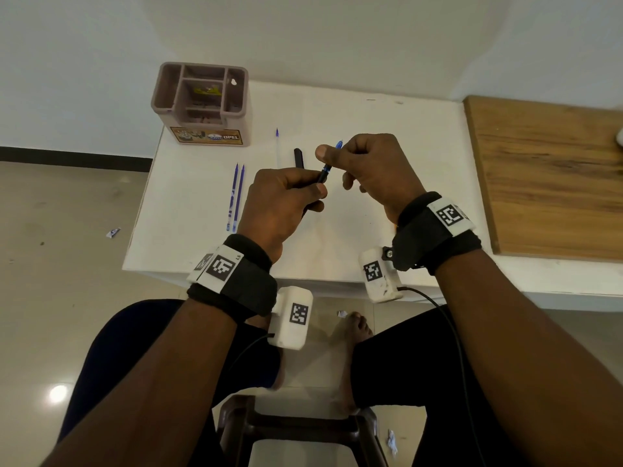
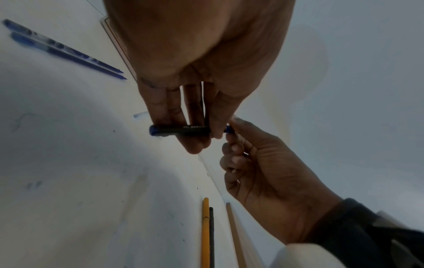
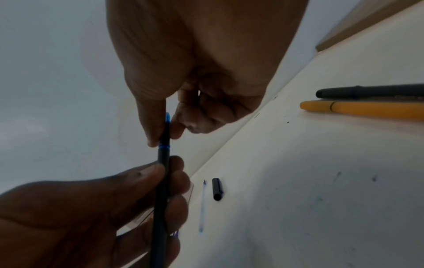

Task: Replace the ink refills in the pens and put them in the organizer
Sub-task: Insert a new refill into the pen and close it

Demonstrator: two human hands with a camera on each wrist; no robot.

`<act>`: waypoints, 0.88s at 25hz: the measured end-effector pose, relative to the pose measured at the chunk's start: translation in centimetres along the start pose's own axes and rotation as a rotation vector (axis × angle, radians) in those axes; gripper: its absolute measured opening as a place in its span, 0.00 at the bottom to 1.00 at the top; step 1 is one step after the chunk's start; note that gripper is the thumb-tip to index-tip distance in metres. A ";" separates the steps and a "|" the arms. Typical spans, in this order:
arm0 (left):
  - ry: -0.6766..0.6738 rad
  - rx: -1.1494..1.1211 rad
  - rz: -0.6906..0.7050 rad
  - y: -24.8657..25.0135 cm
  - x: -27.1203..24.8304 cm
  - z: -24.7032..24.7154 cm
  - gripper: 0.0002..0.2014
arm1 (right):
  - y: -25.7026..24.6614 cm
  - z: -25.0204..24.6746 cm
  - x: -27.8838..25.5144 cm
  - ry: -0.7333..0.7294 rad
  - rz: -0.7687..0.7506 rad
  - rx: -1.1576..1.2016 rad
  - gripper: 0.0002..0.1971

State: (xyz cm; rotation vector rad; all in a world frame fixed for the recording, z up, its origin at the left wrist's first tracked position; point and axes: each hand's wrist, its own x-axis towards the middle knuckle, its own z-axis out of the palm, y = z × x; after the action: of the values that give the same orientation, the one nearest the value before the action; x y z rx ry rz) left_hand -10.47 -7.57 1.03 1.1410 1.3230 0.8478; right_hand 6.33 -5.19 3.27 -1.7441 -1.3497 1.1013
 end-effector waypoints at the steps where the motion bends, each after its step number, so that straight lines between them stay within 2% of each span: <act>1: 0.007 -0.007 -0.014 0.0 0.1 0.0 0.13 | 0.0 0.0 -0.1 -0.009 0.039 0.035 0.20; 3: 0.015 -0.015 -0.036 0.0 0.3 -0.1 0.13 | -0.1 -0.5 -0.5 -0.057 0.043 0.138 0.13; 6: 0.018 -0.028 -0.027 0.0 0.3 -0.1 0.13 | 0.0 -0.6 -0.5 -0.041 -0.065 0.112 0.08; 9: -0.002 -0.030 -0.016 0.0 0.0 0.1 0.13 | 0.1 -0.1 -0.2 0.035 -0.041 0.075 0.16; 11: -0.008 -0.043 -0.031 0.1 0.0 0.1 0.13 | 0.0 0.2 -0.3 0.024 0.005 0.116 0.19; 14: -0.002 -0.062 -0.054 0.2 0.2 0.0 0.13 | -0.2 0.2 -0.5 -0.048 -0.019 0.185 0.14; 17: -0.008 -0.057 -0.053 0.2 0.2 0.1 0.13 | 0.0 0.0 -0.3 0.018 -0.082 0.131 0.10; 20: -0.021 -0.043 -0.046 0.3 -0.1 0.4 0.12 | 0.2 0.2 0.0 0.090 -0.059 0.097 0.19; 22: -0.024 -0.055 -0.052 0.4 0.0 0.4 0.12 | 0.0 0.3 -0.1 0.059 -0.021 0.126 0.21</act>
State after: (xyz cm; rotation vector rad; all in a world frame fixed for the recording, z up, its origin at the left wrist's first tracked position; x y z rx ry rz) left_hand -9.98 -7.55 1.36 1.0665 1.2968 0.8252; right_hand 6.06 -5.31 3.12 -1.6547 -1.2329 1.0908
